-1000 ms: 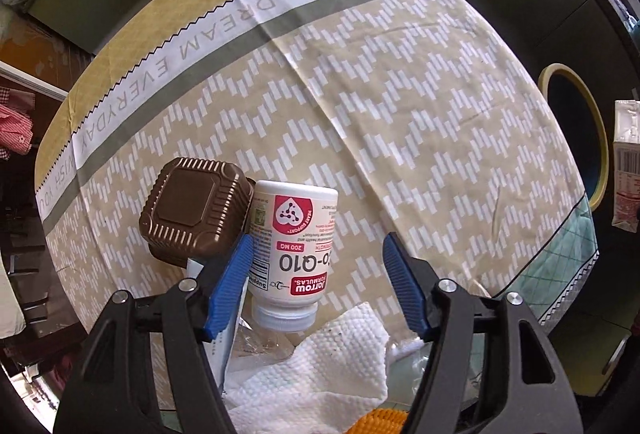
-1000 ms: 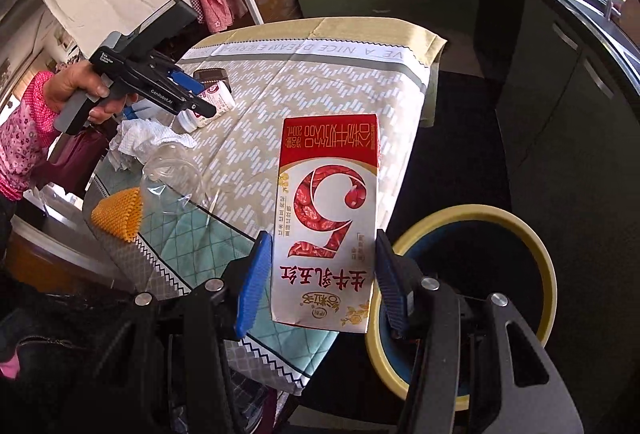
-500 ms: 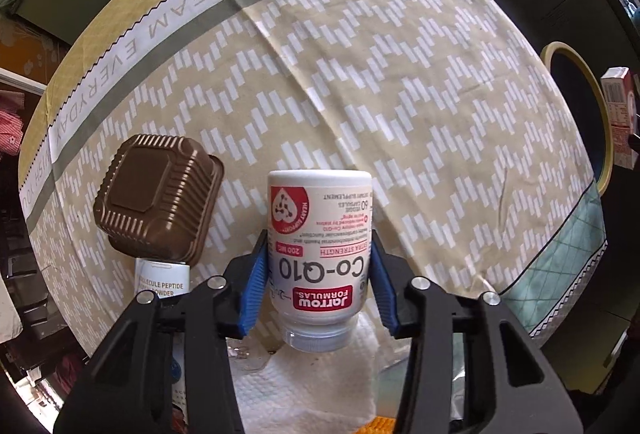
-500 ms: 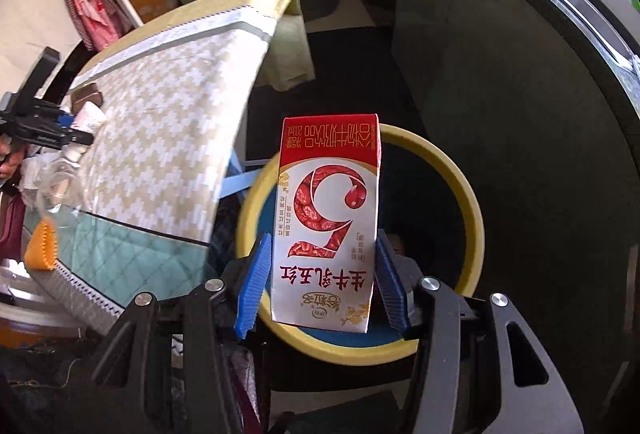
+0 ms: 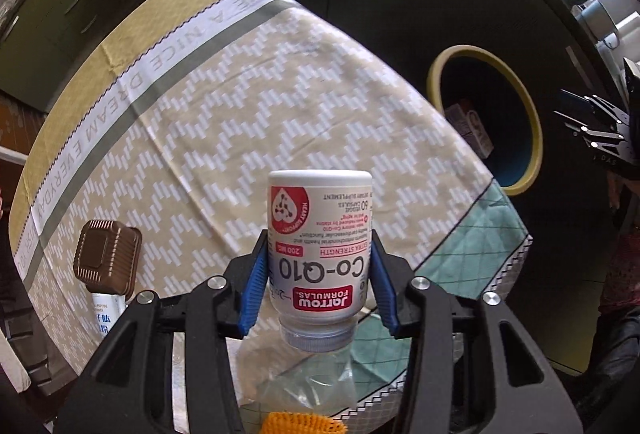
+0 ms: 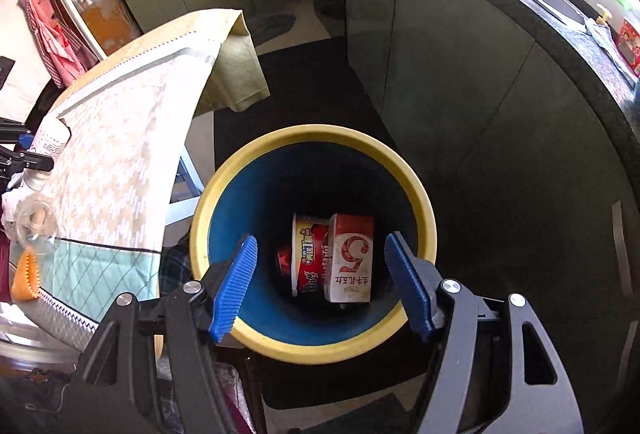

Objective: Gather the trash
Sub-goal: 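Carry the white supplement bottle over the bin and open the left tool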

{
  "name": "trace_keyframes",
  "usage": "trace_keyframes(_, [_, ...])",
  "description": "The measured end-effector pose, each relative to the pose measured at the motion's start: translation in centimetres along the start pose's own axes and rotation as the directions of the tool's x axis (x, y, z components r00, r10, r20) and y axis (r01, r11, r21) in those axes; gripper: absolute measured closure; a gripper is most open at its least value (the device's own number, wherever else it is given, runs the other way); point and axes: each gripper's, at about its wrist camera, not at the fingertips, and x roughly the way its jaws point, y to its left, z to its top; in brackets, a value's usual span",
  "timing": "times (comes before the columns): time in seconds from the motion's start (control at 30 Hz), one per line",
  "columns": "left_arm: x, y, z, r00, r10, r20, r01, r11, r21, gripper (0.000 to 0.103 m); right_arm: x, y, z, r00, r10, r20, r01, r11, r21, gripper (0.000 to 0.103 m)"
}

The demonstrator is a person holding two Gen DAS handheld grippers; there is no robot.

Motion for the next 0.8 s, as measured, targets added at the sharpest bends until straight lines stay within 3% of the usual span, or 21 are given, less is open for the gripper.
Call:
trace_keyframes(0.37, [-0.6, -13.2, 3.9, 0.999, -0.046, -0.008, 0.047, 0.977, 0.207, 0.058, -4.5, -3.5, -5.8, 0.996, 0.014, 0.092, -0.026, 0.991, 0.134, 0.037])
trace_keyframes(0.6, [3.4, -21.4, 9.5, 0.998, -0.055, -0.012, 0.056, 0.953, 0.298, 0.058, -5.9, -5.9, -9.4, 0.996, 0.008, 0.088, -0.026, 0.978, 0.207, 0.037])
trace_keyframes(0.67, [4.5, -22.7, 10.9, 0.999, -0.042, 0.0, 0.04, 0.954, 0.297, 0.043, -6.1, -6.3, -10.1, 0.996, 0.014, 0.085, -0.032, 0.975, 0.218, 0.036])
trace_keyframes(0.8, [5.1, -23.5, 12.2, 0.999, -0.034, 0.022, 0.026, 0.956, 0.294, 0.037, -6.2, -6.3, -11.1, 0.997, 0.015, 0.079, -0.032, 0.976, 0.214, 0.036])
